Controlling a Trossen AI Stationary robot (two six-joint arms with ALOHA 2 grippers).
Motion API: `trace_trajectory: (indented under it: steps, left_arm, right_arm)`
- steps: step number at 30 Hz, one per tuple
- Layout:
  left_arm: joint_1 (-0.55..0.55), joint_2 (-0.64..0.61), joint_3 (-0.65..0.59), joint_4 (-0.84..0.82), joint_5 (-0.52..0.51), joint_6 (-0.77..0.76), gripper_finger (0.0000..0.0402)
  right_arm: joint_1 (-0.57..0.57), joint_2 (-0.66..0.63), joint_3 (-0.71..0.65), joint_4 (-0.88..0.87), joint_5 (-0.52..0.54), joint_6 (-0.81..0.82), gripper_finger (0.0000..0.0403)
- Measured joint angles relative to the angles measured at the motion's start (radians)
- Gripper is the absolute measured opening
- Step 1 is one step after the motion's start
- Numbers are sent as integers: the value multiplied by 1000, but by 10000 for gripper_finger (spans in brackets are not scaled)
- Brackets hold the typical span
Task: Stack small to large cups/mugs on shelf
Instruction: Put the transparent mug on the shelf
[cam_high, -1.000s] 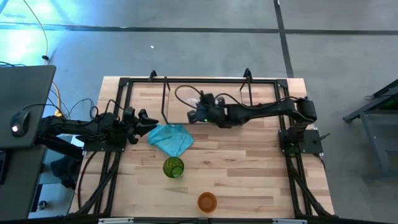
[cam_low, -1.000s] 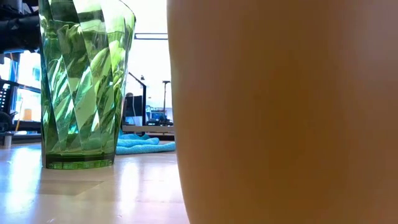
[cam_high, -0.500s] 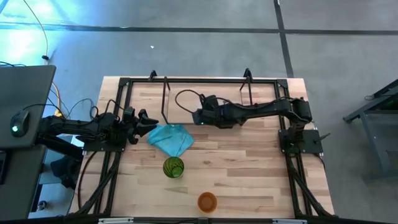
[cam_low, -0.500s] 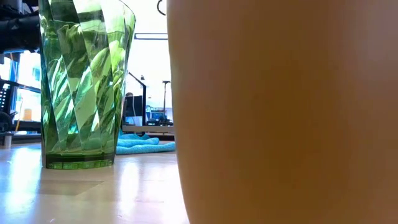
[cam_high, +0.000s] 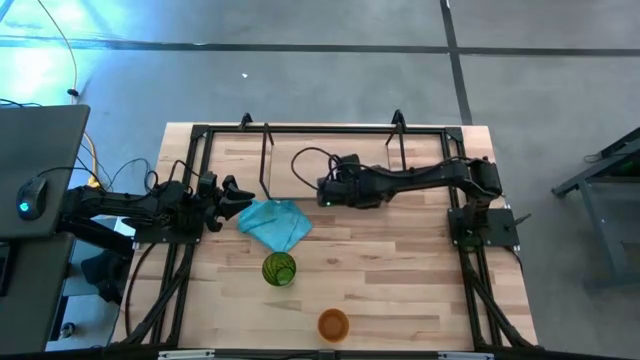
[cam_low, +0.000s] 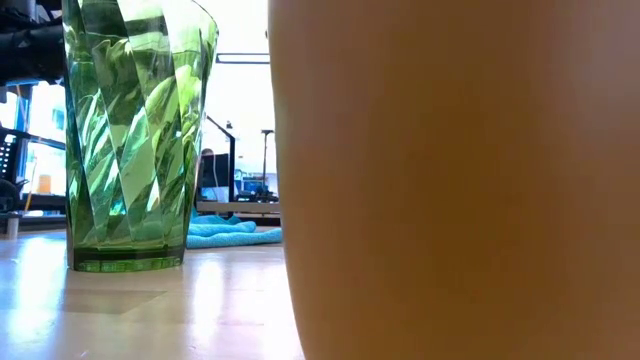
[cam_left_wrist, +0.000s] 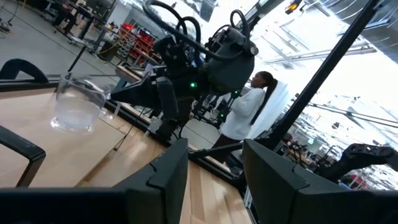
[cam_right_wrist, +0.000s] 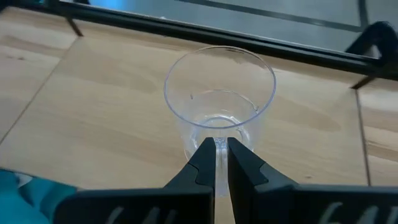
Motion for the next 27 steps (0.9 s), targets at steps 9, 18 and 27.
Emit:
trace_trajectory:
  steps: [9, 18, 27]
  left_arm:
    - [0, 0, 0, 0, 0, 31, 143]
    - [0, 0, 0, 0, 0, 32, 143]
    - [0, 0, 0, 0, 0, 26, 143]
  right_arm:
    - [17, 0, -68, -29, 13, 88, 0]
    - [11, 0, -79, -62, 26, 95, 0]
    - [4, 0, -80, -159, 43, 153, 0]
